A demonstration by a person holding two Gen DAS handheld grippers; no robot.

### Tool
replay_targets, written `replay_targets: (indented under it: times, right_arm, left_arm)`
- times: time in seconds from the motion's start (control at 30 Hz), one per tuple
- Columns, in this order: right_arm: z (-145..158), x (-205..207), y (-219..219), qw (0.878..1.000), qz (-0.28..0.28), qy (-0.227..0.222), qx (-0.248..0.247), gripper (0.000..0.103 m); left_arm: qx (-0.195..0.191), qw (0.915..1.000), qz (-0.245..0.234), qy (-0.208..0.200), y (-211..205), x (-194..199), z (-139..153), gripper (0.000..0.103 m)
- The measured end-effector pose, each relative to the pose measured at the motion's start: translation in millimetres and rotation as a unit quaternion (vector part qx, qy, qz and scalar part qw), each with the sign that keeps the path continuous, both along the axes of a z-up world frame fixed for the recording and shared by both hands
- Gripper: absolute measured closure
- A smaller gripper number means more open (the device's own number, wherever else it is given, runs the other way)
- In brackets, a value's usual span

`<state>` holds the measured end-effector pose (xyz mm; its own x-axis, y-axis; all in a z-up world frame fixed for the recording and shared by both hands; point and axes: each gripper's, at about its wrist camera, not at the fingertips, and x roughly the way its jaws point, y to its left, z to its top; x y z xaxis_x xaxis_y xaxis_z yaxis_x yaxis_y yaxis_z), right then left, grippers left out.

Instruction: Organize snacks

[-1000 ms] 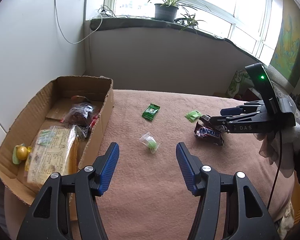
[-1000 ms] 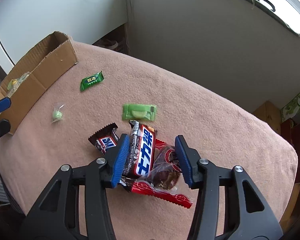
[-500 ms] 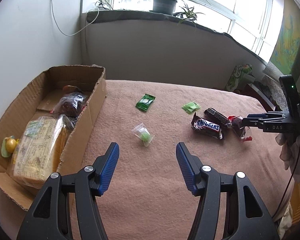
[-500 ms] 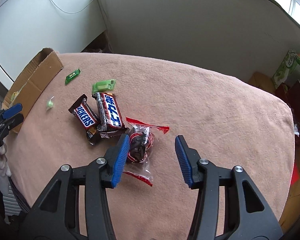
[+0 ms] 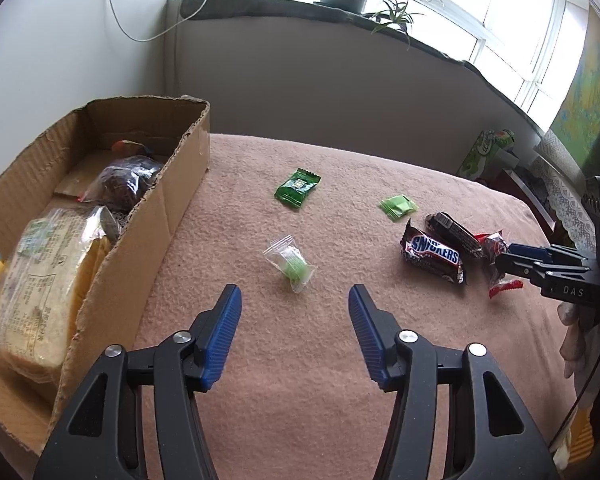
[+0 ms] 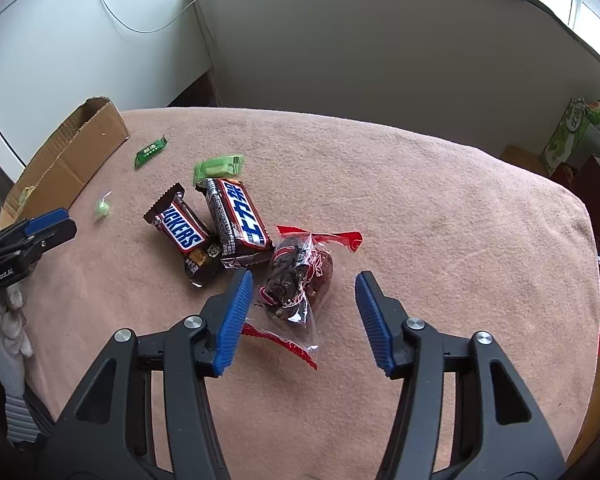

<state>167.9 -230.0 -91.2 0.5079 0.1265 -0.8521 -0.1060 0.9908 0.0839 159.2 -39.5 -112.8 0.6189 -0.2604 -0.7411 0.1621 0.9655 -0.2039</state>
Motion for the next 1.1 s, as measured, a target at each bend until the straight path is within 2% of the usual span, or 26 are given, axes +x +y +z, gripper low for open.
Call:
replay_targets:
  times: [0.1,0.33,0.5,0.67,0.8,0.9,1.1]
  right_arm:
    - [-1.6,0.2,-1.5,1.000,-0.003,-0.001,0.002,0.047]
    - [-3.7,1.5,-2.3,1.000,-0.007,-0.003,0.006,0.047]
    - [-9.5,5.8,7.3,1.000,0.003,-0.001,-0.019,0.047]
    - [-15.6,9.9,8.9,1.000,0.003,0.004,-0.022,0.047]
    - [-18.6,9.3,5.7,1.000,0.000,0.008,-0.020,0.059]
    - [-15.9,6.8,3.5,1.000,-0.001,0.004,-0.020,0.063]
    - [-8.2,-2.0,1.7,1.000,-0.005,-0.007,-0.010,0.066]
  left_arm:
    - [-0.001,1.0000,-0.003,0.008,-5.7,10.8,-5.5,0.061]
    - [0.015,0.9998,0.001,0.015,-17.3,26.1,-12.6,0.061]
    - [0.034,0.9993,0.004,0.014,-22.4,30.8,-15.4,0.081]
    - [0.046,0.9989,-0.002,0.009,-26.1,31.4,-15.7,0.081]
    - [0.051,0.9987,-0.006,0.007,-27.7,31.4,-15.1,0.082]
    - [0.051,0.9986,-0.012,0.006,-30.2,30.6,-14.1,0.082]
    - [0.040,0.9990,-0.019,-0.007,-31.1,18.2,-3.1,0.082]
